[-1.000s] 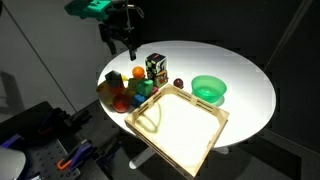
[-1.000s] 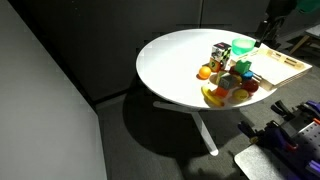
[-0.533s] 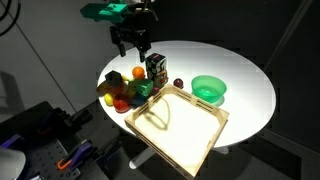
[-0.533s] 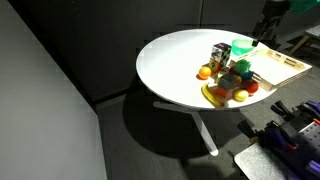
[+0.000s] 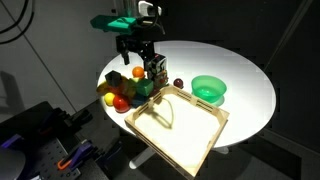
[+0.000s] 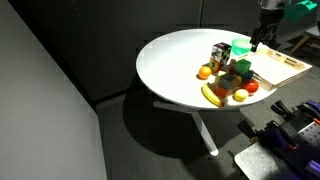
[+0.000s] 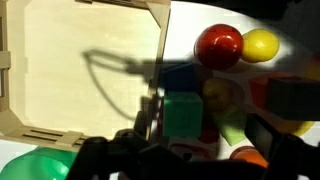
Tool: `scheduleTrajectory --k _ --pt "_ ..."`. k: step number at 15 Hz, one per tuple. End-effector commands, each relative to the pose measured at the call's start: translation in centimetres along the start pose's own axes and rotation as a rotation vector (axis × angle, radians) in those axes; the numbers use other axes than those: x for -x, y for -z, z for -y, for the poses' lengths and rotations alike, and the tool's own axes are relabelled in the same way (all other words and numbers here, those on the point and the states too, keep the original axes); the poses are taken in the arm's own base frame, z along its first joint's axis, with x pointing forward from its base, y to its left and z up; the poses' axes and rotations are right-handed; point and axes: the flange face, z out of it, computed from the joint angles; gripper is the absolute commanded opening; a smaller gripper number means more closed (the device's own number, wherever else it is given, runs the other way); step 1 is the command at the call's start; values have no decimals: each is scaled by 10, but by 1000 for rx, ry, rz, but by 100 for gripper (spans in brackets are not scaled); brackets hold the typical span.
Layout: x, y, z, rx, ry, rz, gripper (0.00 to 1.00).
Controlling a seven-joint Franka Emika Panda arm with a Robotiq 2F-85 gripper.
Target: Put the dark green toy block in the box
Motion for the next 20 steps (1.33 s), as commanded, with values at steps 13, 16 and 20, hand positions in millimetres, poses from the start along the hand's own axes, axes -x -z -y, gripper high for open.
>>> scheduleTrajectory --k 13,16,20 --pt "-20 -22 -3 85 73 -97 100" --pt "-21 -27 3 74 81 -121 100" --pt "-24 -37 13 70 97 -127 100"
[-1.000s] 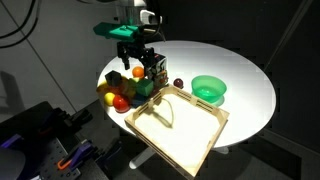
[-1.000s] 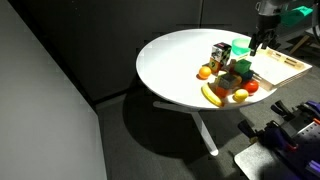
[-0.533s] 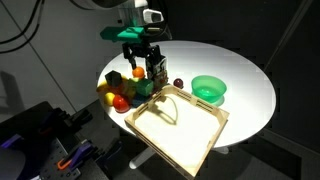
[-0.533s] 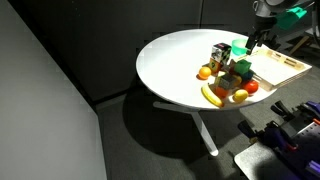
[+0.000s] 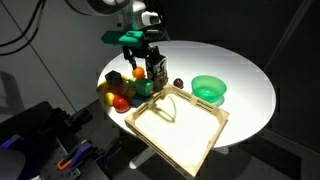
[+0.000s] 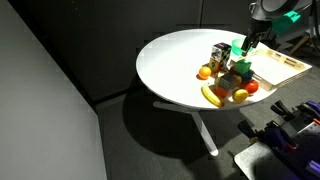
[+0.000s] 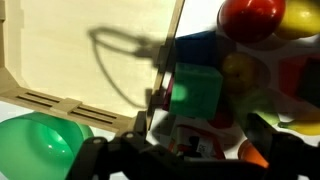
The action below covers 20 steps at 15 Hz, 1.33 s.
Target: Put the dark green toy block in the box
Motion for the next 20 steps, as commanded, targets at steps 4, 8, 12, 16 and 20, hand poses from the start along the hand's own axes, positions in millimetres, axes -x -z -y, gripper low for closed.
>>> scheduleTrajectory --k 4,8,12,16,20 --pt "1 -13 4 -33 5 -30 100" --pt "5 -22 1 -77 -18 -43 100" --pt "8 -22 -3 -95 -21 -51 100" --pt "8 -19 -4 -91 -23 -56 100" --pt "9 -29 -5 -89 -22 -40 100"
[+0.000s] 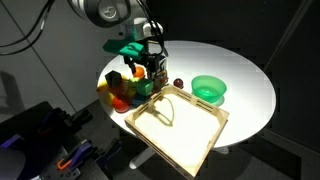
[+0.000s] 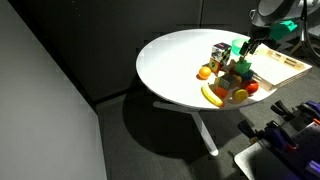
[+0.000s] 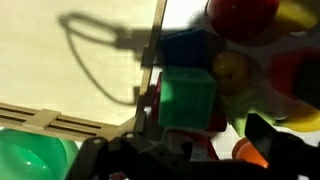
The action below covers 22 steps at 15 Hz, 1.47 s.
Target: Put the dark green toy block in the box
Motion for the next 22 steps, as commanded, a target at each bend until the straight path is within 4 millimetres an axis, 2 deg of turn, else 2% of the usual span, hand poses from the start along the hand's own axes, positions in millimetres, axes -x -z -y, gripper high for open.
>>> scheduleTrajectory --k 1,8,22 --pt "3 -5 -4 -6 12 -5 100" --pt "3 -14 1 -7 -1 27 100" --pt "2 -14 -1 -8 -4 28 100"
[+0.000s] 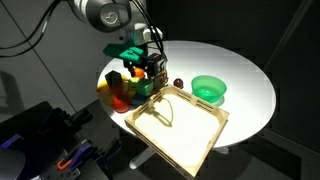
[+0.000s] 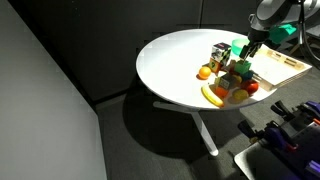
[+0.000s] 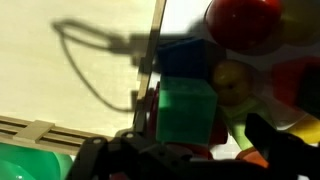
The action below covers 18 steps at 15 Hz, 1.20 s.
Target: Put the dark green toy block in the box
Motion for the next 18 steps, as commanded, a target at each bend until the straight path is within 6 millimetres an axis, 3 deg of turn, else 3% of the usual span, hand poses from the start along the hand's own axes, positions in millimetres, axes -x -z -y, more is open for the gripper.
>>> scheduleTrajectory --k 1,14,15,16,18 --pt "-2 0 -2 0 -3 1 100" --pt "-12 -17 -14 26 6 -9 100" --pt "-12 -18 -14 26 7 -12 98" --pt "-13 -20 -13 25 9 -13 74" --pt "-13 -22 -12 22 10 -12 71"
